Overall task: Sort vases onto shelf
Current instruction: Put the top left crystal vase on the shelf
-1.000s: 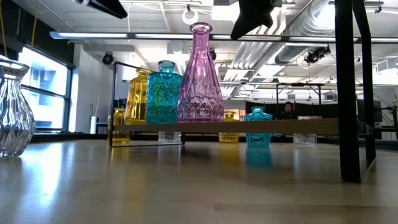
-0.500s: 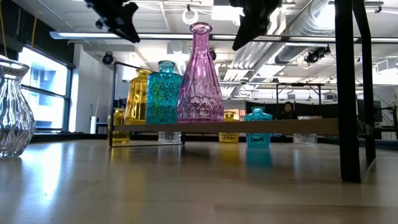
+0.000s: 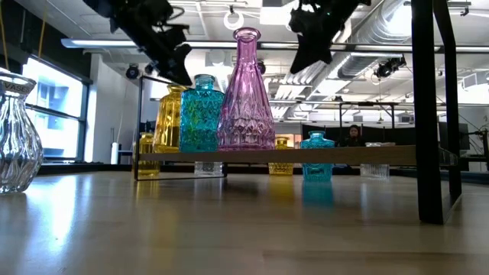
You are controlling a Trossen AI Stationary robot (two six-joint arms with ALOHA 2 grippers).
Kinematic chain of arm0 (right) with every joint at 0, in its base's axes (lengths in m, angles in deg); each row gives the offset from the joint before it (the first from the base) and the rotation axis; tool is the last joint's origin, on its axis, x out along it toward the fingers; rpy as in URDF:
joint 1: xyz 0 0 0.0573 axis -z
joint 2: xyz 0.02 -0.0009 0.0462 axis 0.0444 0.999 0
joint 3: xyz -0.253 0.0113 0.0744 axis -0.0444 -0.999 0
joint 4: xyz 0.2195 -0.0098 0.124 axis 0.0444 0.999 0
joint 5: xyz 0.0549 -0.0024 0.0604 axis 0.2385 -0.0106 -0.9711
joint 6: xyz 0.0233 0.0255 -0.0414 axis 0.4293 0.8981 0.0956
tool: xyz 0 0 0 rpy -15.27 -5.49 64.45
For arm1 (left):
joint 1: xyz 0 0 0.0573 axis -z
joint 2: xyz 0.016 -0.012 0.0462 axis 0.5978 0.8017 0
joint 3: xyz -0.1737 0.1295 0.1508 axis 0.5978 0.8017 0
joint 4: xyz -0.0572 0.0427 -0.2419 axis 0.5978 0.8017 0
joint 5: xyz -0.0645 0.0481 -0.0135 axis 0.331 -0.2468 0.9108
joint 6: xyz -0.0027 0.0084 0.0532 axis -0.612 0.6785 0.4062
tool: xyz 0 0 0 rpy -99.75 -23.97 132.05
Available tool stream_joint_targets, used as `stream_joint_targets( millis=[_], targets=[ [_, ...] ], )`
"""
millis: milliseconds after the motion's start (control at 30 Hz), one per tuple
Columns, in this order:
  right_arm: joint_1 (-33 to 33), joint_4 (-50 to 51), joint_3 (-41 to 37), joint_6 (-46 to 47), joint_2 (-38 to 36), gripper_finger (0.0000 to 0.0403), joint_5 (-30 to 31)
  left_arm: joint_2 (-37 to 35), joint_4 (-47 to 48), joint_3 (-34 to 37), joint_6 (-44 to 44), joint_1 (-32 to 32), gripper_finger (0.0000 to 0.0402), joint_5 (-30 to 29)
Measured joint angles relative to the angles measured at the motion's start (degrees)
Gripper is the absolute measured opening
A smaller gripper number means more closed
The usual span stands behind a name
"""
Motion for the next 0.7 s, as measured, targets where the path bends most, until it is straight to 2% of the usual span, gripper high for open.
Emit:
stream_joint_targets(
  millis=[167,300,467,700],
  targets=[
    [1.3,0.6,0.0,6.7,0.0,0.0,-7.8,2.9,0.8,-1.9,-10.3,-4.1,0.0104,7.5],
    [0.2,0.5,0.0,11.0,0.0,0.0,-8.7,4.4,1.0,-2.6,-15.9,-5.4,0.0104,8.4],
    [-1.2,-1.5,0.4,16.0,-0.2,0.0,-12.5,4.4,0.7,-3.4,-19.9,-4.1,0.0104,14.3],
    [-5.7,0.2,5.9,11.0,-0.2,0.0,-17.9,4.4,-4.4,-3.8,-23.4,-0.2,0.0104,16.0]
  ],
)
